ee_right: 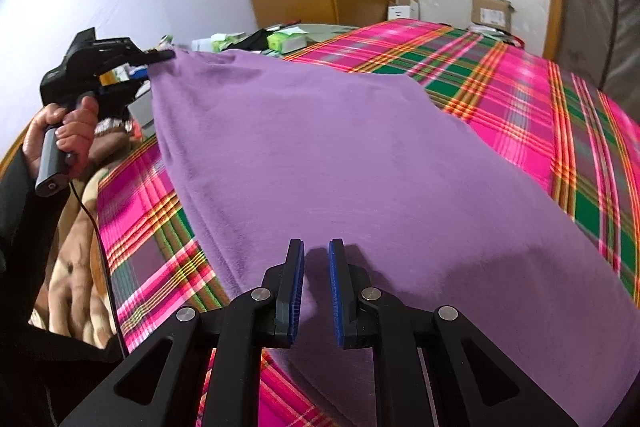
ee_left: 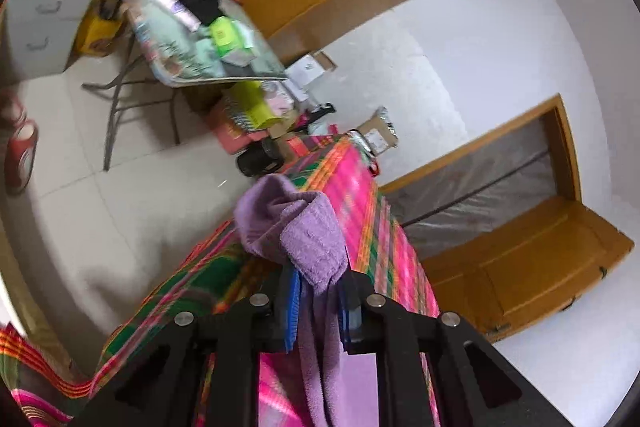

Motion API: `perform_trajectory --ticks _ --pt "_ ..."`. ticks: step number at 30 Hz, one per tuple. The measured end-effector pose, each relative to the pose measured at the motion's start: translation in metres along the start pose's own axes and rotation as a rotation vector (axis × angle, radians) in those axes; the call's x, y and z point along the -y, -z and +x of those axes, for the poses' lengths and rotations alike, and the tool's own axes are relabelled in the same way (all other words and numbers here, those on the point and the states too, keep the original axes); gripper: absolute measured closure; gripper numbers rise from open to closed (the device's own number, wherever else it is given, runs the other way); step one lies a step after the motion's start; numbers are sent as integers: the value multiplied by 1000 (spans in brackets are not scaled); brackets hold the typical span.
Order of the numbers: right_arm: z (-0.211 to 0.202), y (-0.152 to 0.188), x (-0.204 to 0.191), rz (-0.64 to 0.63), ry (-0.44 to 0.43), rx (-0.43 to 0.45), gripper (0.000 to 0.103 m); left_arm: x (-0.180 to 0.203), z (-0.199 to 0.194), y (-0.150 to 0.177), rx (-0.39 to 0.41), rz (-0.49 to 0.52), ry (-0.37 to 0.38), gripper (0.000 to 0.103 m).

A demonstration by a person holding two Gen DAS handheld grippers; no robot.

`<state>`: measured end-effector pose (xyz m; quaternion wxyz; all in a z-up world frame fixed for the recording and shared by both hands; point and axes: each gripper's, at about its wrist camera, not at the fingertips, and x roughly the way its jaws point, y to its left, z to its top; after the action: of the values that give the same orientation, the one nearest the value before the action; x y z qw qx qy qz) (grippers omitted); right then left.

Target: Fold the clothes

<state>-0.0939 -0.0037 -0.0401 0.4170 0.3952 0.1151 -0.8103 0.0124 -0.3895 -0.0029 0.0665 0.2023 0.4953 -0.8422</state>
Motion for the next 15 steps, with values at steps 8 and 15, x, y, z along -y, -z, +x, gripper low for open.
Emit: perform_trajectory --ticks 8,15 --pt "-8 4 17 102 -3 31 90 85 10 9 -43 231 116 88" --pt "-28 17 41 242 31 64 90 159 31 57 -166 453 234 89"
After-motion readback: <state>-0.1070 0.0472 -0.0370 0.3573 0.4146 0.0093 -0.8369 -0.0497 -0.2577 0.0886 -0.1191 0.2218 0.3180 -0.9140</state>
